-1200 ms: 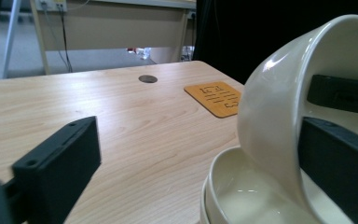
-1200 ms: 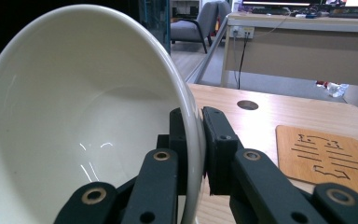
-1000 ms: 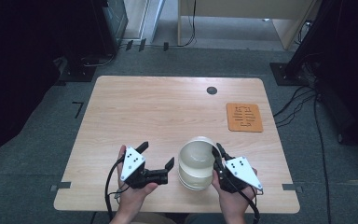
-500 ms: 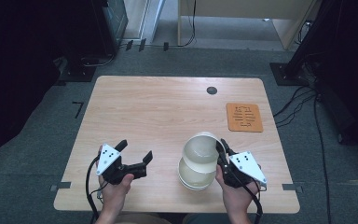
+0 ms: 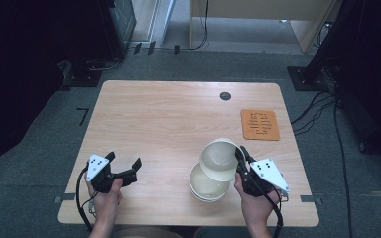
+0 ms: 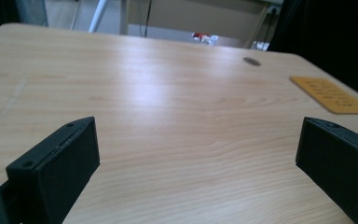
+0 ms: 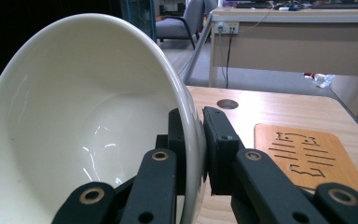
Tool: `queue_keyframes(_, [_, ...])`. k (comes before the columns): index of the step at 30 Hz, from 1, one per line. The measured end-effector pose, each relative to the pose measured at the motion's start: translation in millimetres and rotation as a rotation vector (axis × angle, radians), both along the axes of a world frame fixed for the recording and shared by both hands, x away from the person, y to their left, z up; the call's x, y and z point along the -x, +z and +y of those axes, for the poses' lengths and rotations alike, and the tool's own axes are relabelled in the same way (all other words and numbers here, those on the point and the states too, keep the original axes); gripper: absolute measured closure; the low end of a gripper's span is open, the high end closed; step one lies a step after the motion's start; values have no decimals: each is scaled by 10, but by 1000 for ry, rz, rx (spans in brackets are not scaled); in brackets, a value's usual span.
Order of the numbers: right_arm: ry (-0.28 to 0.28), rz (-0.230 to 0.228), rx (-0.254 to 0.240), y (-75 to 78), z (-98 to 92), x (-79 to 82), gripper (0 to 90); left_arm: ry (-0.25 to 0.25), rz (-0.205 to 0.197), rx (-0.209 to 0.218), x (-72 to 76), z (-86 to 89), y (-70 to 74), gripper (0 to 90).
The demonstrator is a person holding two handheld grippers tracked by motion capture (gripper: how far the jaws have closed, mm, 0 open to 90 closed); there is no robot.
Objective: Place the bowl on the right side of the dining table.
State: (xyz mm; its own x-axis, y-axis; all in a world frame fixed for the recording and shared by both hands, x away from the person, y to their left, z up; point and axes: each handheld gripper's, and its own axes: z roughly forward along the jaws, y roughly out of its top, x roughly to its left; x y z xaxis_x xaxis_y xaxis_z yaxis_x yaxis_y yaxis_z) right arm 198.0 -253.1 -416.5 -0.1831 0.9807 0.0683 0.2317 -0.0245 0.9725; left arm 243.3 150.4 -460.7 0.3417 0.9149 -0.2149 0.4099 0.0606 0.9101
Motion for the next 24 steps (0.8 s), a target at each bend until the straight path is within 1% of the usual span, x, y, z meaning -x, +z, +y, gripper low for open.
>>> queue_keyframes(1, [-3, 1, -3, 2, -18, -5, 835, 16, 12, -11, -21, 65, -54, 0])
queue_keyframes(2, [-5, 1, -5, 2, -26, -7, 835, 16, 12, -11, -21, 65, -54, 0])
queue_keyframes(3, [-5, 1, -5, 2, -26, -7, 835, 23, 15, -11, -31, 100, -80, 0])
queue_keyframes(4, [-6, 2, -6, 3, -39, -10, 834, 45, 22, -21, -49, 171, -134, 0])
queue_keyframes(6, [-8, 1, -5, 3, -51, -10, 833, 57, 31, -24, -65, 236, -190, 0])
queue_keyframes(8, [-8, 3, -10, 4, -61, -13, 833, 61, 53, -11, -88, 300, -234, 0])
queue_keyframes(9, [-10, 4, -12, 4, -66, -13, 832, 65, 64, -15, -100, 328, -257, 0])
queue_keyframes(10, [-10, 4, -12, 4, -66, -13, 832, 65, 64, -15, -100, 328, -257, 0])
queue_keyframes(13, [-12, 5, -12, 2, -85, -22, 832, 80, 94, -38, -129, 391, -344, 0])
queue_keyframes(17, [-16, 11, -14, -5, -106, -32, 831, 91, 131, -68, -161, 425, -440, 0])
queue_keyframes(18, [-19, 11, -15, -6, -118, -37, 831, 96, 136, -85, -169, 424, -455, 0])
queue_keyframes(22, [-27, 15, -23, -3, -149, -40, 831, 99, 144, -98, -177, 404, -478, 0])
queue_keyframes(24, [-32, 13, -23, -3, -169, -47, 831, 99, 147, -120, -187, 371, -501, 0])
